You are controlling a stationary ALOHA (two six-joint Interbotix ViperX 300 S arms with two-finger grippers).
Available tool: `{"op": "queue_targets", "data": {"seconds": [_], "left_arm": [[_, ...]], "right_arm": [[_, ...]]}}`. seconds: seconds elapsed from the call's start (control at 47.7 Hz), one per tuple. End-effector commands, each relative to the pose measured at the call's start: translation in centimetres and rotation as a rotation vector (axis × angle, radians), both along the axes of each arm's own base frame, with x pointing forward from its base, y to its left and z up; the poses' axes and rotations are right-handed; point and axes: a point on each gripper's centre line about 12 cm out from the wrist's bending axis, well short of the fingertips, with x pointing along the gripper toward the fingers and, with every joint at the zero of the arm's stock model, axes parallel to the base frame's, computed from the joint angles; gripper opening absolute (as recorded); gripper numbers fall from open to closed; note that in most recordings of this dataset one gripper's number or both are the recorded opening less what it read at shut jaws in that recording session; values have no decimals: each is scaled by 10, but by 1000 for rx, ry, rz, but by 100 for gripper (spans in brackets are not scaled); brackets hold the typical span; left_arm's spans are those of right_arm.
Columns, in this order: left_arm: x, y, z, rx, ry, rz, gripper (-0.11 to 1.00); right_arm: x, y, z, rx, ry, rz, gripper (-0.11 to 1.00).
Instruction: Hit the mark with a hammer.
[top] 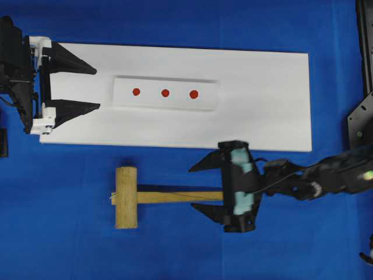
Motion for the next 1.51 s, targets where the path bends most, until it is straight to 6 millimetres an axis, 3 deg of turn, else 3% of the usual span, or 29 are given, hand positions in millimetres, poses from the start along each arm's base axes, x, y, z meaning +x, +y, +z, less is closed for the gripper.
{"op": "queue_targets", "data": {"seconds": [0.0, 0.21, 0.356, 0.524, 0.734, 1.069, 1.488], "left_arm": [[2, -2, 5, 1, -17, -9, 89], [2, -4, 6, 12, -19, -22, 89], [0, -5, 12, 22, -41, -27, 89], [-10, -7, 19, 27, -82, -29, 89], [-32, -9, 32, 78, -167, -41, 89], [-64, -13, 37, 204, -242, -69, 89], [-84, -15, 11, 201, -210, -74, 88]], "right_arm": [[-3, -7, 24, 11, -60, -8, 76], [-13, -45, 45, -10, -109, -70, 76], [-28, -75, 71, -39, -163, -75, 76], [-56, -104, 99, -75, -234, -70, 76], [-97, -123, 109, -113, -294, -91, 76], [-150, -128, 78, -98, -299, -115, 76], [-194, -129, 36, -65, -297, -152, 75]]}}
